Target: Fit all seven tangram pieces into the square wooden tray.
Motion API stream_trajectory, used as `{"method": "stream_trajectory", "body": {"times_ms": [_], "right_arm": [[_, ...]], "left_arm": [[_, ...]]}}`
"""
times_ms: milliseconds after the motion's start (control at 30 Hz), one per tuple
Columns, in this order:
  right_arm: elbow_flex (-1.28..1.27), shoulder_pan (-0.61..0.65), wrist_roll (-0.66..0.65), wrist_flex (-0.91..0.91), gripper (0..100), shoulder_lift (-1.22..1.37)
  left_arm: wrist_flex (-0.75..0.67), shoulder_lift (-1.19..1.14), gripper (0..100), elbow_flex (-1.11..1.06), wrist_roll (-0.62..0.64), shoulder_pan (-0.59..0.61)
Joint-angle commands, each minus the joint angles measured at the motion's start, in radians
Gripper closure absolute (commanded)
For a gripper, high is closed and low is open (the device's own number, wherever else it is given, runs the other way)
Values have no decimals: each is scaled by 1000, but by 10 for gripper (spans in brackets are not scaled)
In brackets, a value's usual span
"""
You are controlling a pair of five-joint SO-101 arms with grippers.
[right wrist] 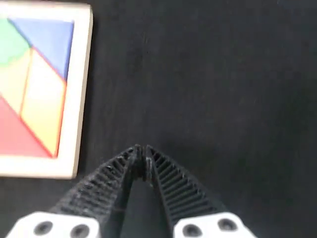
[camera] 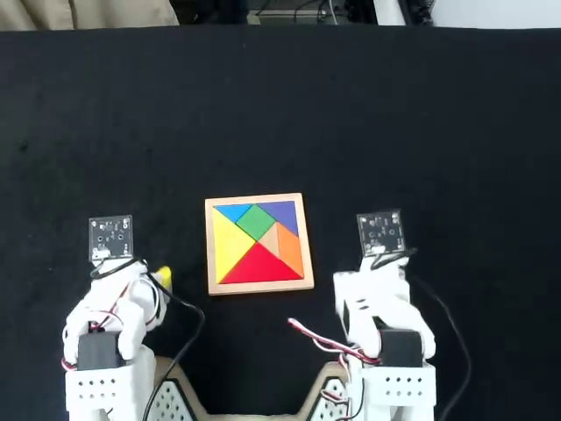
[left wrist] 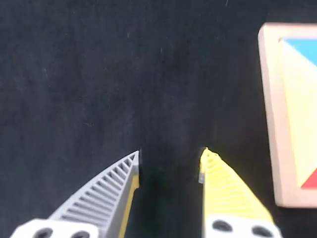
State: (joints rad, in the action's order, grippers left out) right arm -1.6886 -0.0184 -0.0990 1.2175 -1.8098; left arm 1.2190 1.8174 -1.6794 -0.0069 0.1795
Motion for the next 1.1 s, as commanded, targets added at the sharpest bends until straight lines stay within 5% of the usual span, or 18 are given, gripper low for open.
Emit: {"method": "stream_trajectory", "body": {"times_ms": [0, 1067], "right_arm": [[5, -26, 8, 81, 985, -65], [4, -23, 9, 80, 986, -65]], "left_arm": [[54, 6, 798, -19, -31, -4], [54, 6, 797, -19, -72, 56]]}}
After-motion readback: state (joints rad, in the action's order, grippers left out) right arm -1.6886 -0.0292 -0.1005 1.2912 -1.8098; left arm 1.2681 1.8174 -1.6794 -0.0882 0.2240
